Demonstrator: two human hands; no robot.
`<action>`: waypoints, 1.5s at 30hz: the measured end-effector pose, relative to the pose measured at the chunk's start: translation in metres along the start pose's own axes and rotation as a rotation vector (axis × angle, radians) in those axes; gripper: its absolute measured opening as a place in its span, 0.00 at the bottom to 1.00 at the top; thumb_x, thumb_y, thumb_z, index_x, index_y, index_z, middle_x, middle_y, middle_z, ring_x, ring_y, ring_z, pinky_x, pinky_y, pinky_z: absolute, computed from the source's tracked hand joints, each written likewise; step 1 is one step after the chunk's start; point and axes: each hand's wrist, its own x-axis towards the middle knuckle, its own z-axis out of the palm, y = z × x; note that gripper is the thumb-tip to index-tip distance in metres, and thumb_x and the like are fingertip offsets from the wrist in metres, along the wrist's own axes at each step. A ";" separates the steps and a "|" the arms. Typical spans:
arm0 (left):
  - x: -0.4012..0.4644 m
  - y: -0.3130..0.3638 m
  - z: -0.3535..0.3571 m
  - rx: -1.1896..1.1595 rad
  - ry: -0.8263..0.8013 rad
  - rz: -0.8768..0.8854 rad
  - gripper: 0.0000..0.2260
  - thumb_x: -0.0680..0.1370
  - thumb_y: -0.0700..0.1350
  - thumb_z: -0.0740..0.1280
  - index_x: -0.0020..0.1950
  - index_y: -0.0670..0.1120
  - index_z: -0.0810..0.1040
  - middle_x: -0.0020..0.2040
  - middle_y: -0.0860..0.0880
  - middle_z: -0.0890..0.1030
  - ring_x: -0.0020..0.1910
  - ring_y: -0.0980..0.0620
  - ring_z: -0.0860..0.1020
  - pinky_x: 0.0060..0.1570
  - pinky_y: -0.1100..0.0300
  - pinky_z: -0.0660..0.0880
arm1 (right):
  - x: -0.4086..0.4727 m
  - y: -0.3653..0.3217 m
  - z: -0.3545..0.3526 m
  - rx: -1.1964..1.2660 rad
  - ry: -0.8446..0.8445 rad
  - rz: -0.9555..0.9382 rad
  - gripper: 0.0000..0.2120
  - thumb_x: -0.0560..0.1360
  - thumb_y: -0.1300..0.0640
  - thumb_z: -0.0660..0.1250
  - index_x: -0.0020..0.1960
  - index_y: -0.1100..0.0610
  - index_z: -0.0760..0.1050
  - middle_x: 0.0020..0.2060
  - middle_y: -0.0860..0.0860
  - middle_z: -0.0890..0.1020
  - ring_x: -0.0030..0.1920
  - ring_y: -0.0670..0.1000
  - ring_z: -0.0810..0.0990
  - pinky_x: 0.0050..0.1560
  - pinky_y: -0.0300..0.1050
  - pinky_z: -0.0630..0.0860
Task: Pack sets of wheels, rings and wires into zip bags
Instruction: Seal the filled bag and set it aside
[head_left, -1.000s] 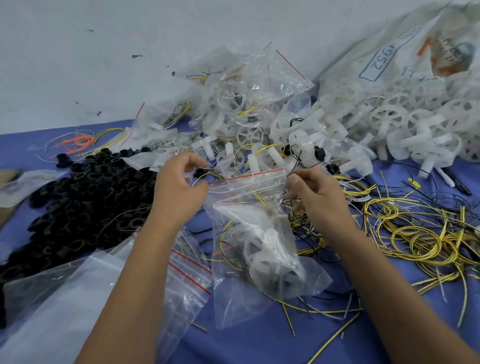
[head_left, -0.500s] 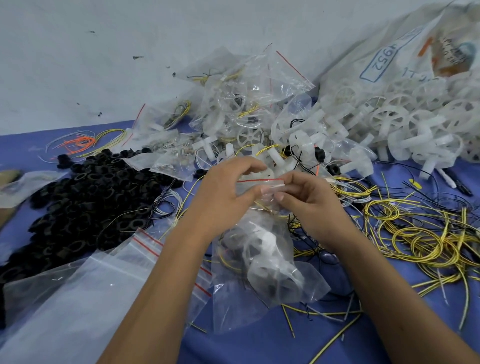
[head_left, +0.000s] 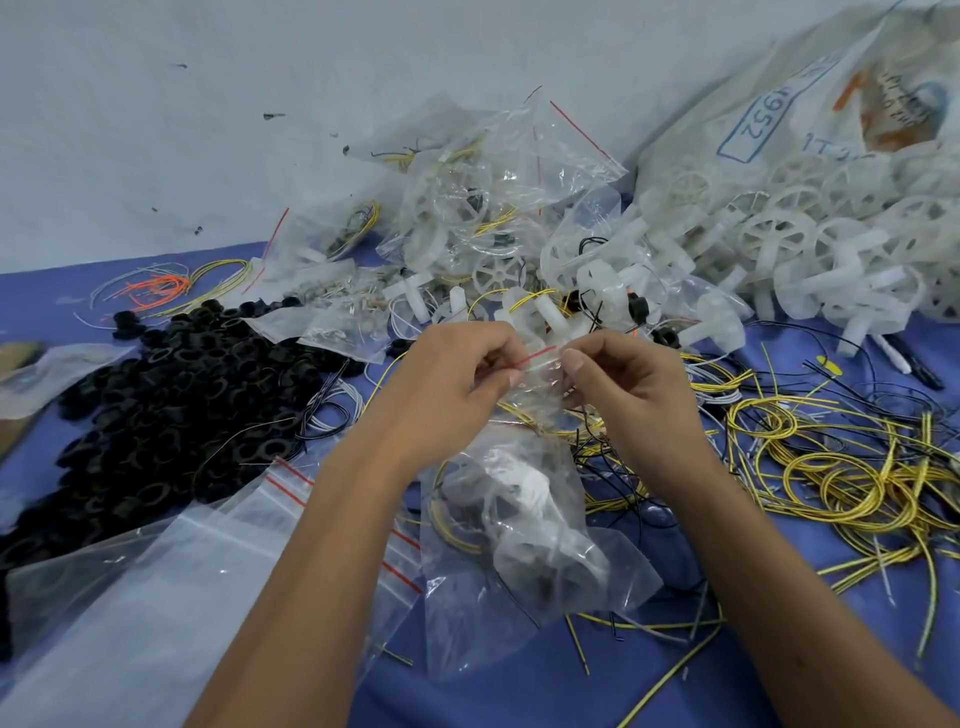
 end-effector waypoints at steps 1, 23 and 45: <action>0.000 0.000 0.001 -0.002 -0.005 0.004 0.05 0.79 0.38 0.71 0.48 0.48 0.83 0.42 0.51 0.82 0.44 0.50 0.80 0.49 0.47 0.78 | 0.000 0.000 0.000 0.001 0.006 -0.001 0.08 0.80 0.62 0.69 0.44 0.54 0.83 0.35 0.52 0.83 0.36 0.49 0.81 0.39 0.45 0.80; 0.002 -0.002 0.021 -0.020 0.093 -0.015 0.02 0.77 0.41 0.74 0.45 0.48 0.83 0.40 0.53 0.81 0.43 0.51 0.80 0.46 0.47 0.77 | -0.001 0.002 0.003 -0.274 -0.015 -0.120 0.02 0.76 0.65 0.73 0.47 0.62 0.85 0.40 0.52 0.84 0.41 0.48 0.82 0.43 0.39 0.76; -0.001 -0.008 0.014 -0.076 0.077 -0.053 0.04 0.75 0.44 0.78 0.42 0.48 0.85 0.38 0.53 0.83 0.41 0.52 0.82 0.46 0.48 0.80 | -0.003 0.007 0.007 -0.304 -0.017 -0.190 0.02 0.77 0.63 0.73 0.45 0.61 0.83 0.39 0.52 0.84 0.40 0.50 0.82 0.42 0.52 0.79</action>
